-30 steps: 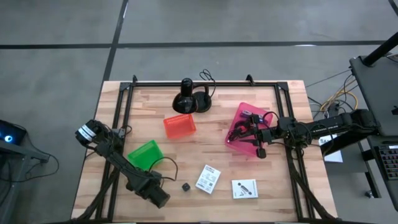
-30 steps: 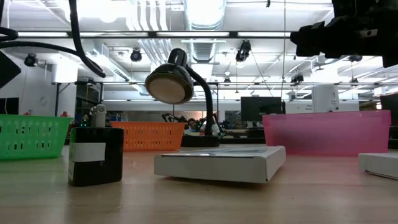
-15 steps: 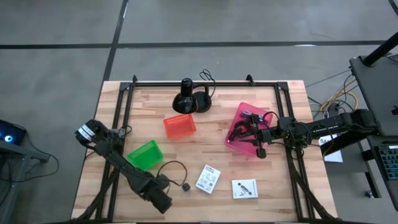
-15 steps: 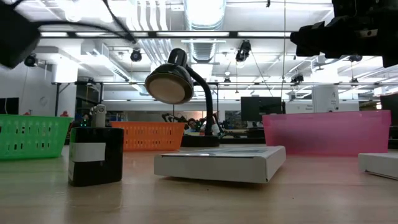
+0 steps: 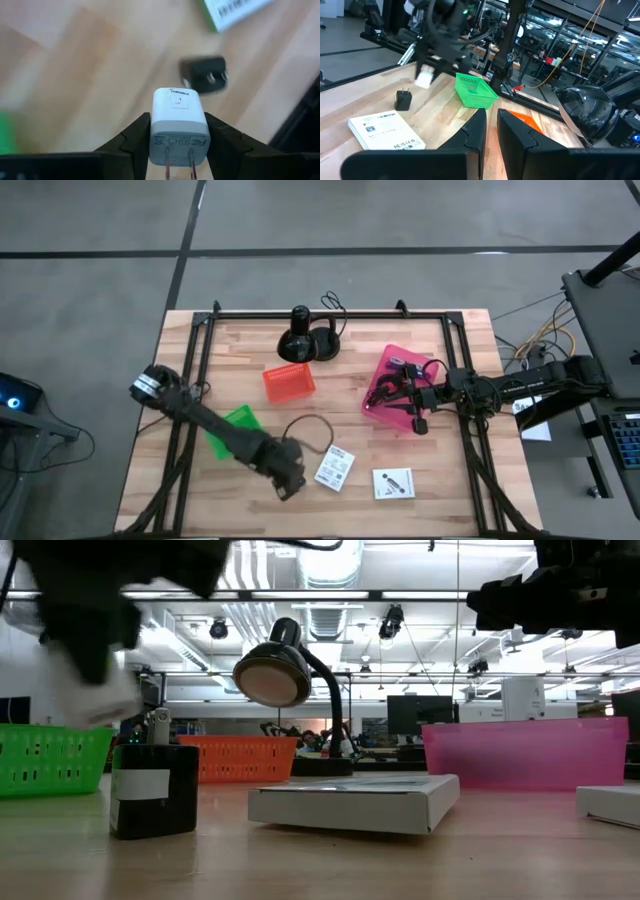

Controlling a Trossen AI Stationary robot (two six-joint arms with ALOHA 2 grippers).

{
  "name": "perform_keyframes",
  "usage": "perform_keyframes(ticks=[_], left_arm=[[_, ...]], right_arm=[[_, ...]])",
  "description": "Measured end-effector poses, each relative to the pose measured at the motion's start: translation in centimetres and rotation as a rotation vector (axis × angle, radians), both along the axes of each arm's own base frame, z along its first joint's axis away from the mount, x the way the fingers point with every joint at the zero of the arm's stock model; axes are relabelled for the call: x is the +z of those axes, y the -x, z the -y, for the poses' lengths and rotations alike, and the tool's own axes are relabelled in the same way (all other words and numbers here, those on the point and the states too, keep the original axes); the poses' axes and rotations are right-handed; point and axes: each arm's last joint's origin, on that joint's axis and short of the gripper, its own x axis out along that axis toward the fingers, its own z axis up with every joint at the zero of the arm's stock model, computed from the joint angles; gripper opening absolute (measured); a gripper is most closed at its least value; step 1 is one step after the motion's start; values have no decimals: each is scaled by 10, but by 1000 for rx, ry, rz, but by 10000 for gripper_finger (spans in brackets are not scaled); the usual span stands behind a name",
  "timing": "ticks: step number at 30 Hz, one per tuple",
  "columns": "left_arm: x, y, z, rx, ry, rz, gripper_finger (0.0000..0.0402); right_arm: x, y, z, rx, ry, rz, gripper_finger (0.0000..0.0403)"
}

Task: Pick and place items into bin
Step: Put the white charger adapter into the green bin

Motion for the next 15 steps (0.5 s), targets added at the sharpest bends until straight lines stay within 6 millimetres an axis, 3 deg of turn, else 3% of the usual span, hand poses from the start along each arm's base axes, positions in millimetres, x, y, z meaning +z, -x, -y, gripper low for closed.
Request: perform_keyframes(ticks=[4, 9, 15], left_arm=[[21, -5, -22, -29, -79, -71, 135], [45, 7, -39, -23, -171, -244, 135], [49, 19, -47, 7, -246, -373, 135]], right_arm=[[0, 0, 0, 0, 0, -1, 36], [0, 0, 0, 0, 0, -5, 36], [-1, 0, 0, 0, 1, -6, 36]])
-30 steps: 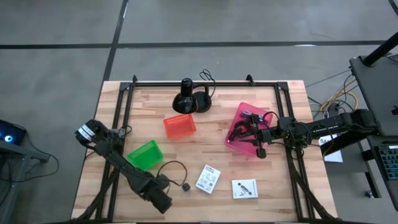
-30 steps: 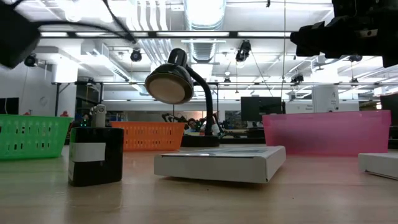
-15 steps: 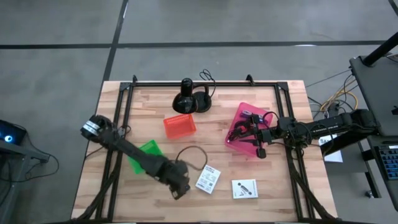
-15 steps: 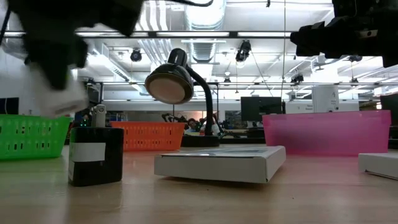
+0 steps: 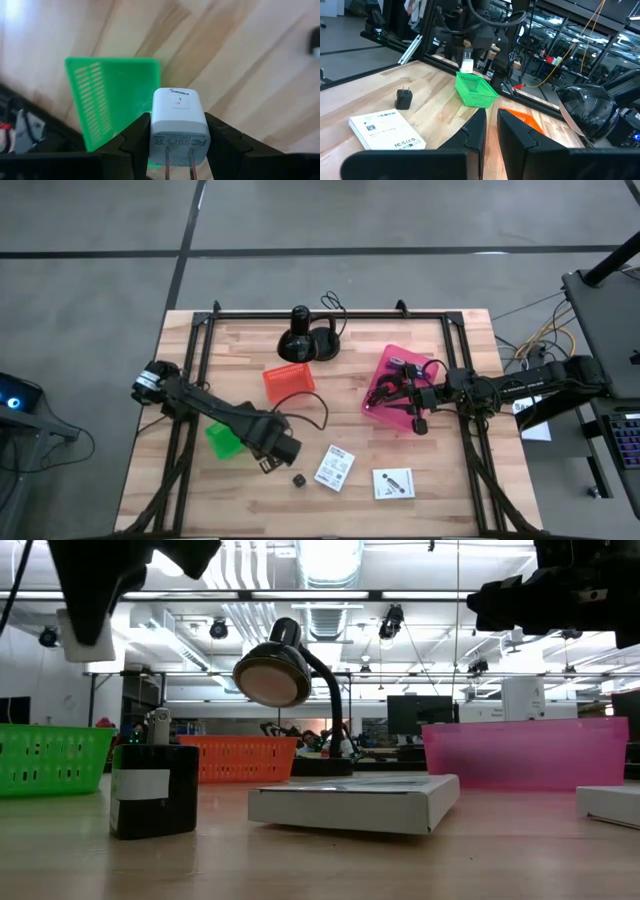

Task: Pick and place items into bin
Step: Put the white charger adapter into the green bin

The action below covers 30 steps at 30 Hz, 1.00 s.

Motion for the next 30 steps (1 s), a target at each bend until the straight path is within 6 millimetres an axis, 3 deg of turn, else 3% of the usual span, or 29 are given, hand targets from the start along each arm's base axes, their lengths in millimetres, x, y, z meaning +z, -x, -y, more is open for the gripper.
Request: perform_keyframes(ticks=[6, 11, 19, 25, 30], left_arm=[[-6, 8, -8, 13, -24, -52, 135], [-13, 25, -21, 77, -42, -74, 135], [-30, 51, -41, 152, 17, 39, 135], [-46, 79, -57, 269, 42, -10, 135], [-56, 84, -62, 284, 78, 69, 135]], right_arm=[[0, 0, 0, 0, 0, 0, 36], [0, 0, 0, 0, 0, -2, 36], [-1, 0, 0, 0, 14, -4, 36], [-1, 0, 0, 0, 15, -5, 36], [-1, 0, 0, 0, 19, -7, 36]])
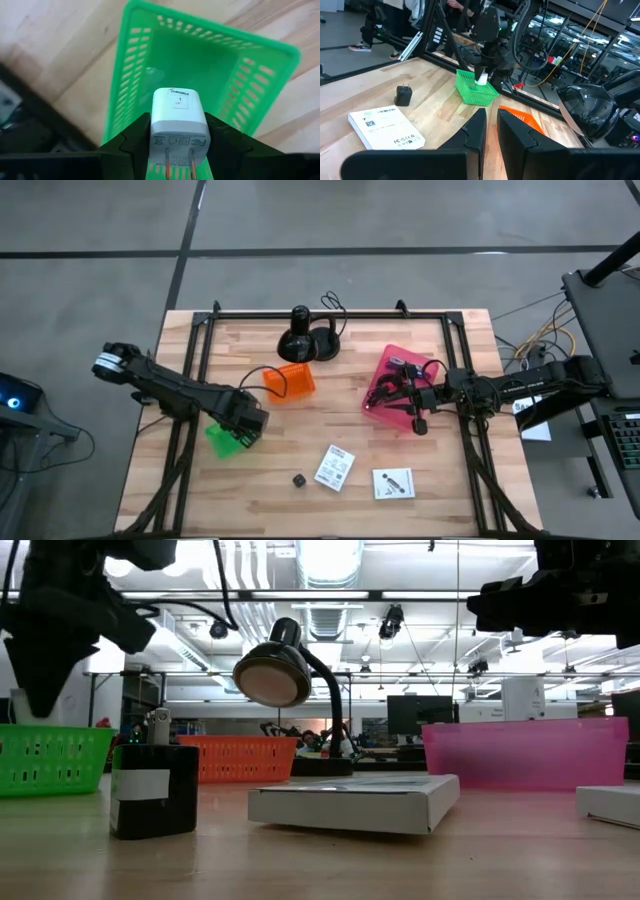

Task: Pick and place items into bin
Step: Put the white charger adapter into the green bin, then put the black charger adapter into the green bin

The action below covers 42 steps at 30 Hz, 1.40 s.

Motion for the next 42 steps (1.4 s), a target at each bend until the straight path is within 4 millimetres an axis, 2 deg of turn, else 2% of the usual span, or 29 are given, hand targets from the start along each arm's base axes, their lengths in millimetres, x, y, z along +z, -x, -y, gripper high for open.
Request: perform_keyframes(ticks=[5, 11, 17, 27, 36, 42], left_arm=[[-10, 2, -2, 11, 34, 8, 135], [-13, 3, -2, 35, 36, -7, 135], [-13, 3, -2, 36, 37, -6, 205], [-12, 3, -2, 37, 36, -8, 219], [15, -11, 2, 34, 46, 99, 220], [40, -29, 6, 19, 23, 286, 221]], right_arm=[[0, 0, 0, 0, 0, -2, 36], [0, 0, 0, 0, 0, -3, 36], [-1, 0, 0, 0, 0, -6, 36], [-1, 0, 0, 0, 0, -7, 36], [-1, 0, 0, 0, 0, -7, 36], [-1, 0, 0, 0, -4, -9, 36]])
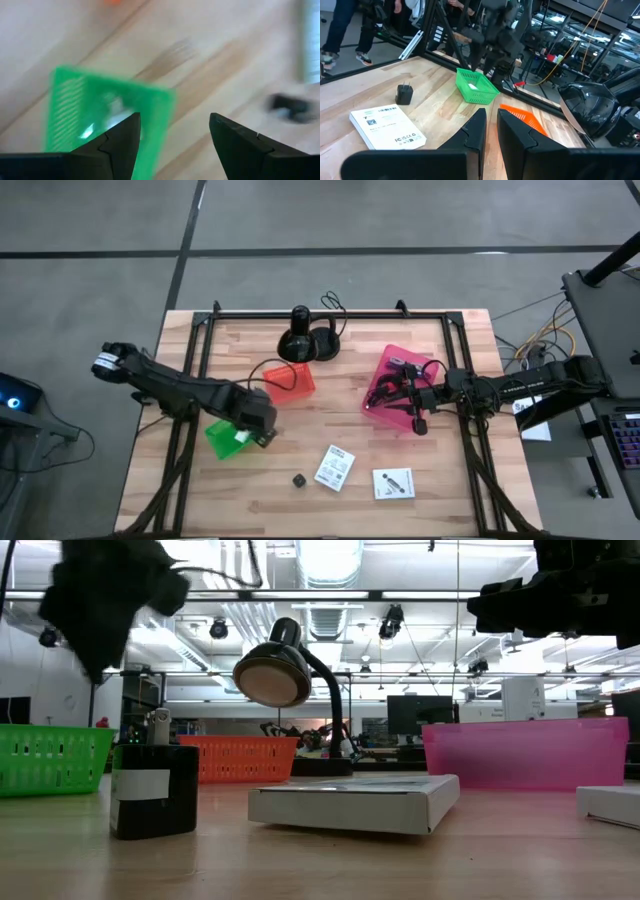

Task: Pick and place items into bin
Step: Put the black charger adapter into the green bin

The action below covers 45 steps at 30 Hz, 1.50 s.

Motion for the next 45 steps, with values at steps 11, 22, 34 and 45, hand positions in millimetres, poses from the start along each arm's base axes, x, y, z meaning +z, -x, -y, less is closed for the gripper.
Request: perform_keyframes(ticks=[11, 22, 34, 45], left_arm=[[22, -69, 27, -70, 136, 606, 221], [19, -119, 72, -196, 71, 357, 221], [2, -139, 104, -83, 71, 79, 221], [-17, -136, 112, -86, 88, 9, 221]], right_arm=[[0, 0, 0, 1, 3, -1, 36], [0, 0, 0, 0, 3, -1, 36], [0, 0, 0, 0, 0, -4, 36], [-1, 0, 0, 0, 3, -9, 36]])
